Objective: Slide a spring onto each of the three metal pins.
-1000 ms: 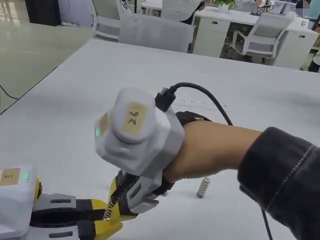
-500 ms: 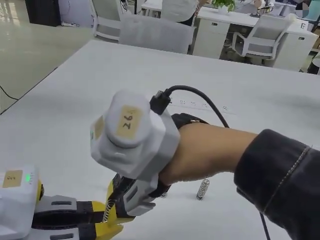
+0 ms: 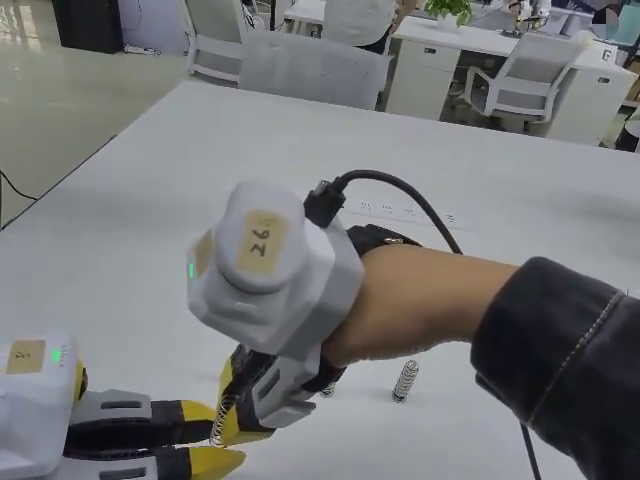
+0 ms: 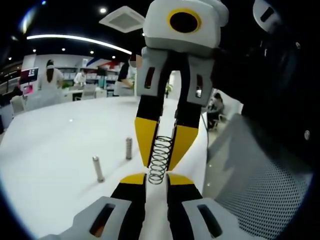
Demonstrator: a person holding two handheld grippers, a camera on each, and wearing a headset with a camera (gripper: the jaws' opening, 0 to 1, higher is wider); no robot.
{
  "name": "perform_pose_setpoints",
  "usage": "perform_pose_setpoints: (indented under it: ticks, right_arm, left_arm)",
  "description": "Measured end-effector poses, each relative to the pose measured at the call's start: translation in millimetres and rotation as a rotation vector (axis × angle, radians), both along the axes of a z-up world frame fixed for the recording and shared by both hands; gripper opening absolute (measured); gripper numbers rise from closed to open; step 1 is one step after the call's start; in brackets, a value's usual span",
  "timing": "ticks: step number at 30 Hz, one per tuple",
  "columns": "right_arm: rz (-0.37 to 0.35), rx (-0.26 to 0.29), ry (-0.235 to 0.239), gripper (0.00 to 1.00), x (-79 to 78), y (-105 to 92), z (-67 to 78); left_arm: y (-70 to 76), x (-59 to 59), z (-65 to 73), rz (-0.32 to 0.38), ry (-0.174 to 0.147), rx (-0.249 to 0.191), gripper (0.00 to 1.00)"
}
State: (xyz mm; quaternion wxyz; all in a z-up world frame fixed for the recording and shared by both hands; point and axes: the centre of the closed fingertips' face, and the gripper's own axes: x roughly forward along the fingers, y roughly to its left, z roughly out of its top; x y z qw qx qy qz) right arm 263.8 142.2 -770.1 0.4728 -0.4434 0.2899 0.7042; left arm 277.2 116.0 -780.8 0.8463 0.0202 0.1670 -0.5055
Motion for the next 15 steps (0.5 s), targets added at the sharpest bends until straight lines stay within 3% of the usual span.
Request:
perform_pose_setpoints:
  ticks: [15]
  right_arm:
    - [-0.052, 0.005, -0.020, 0.08, 21.5, -5.8, 7.8]
  left_arm:
    - [13.0, 8.6, 0.7, 0.075, -0.015, 0.006, 0.24]
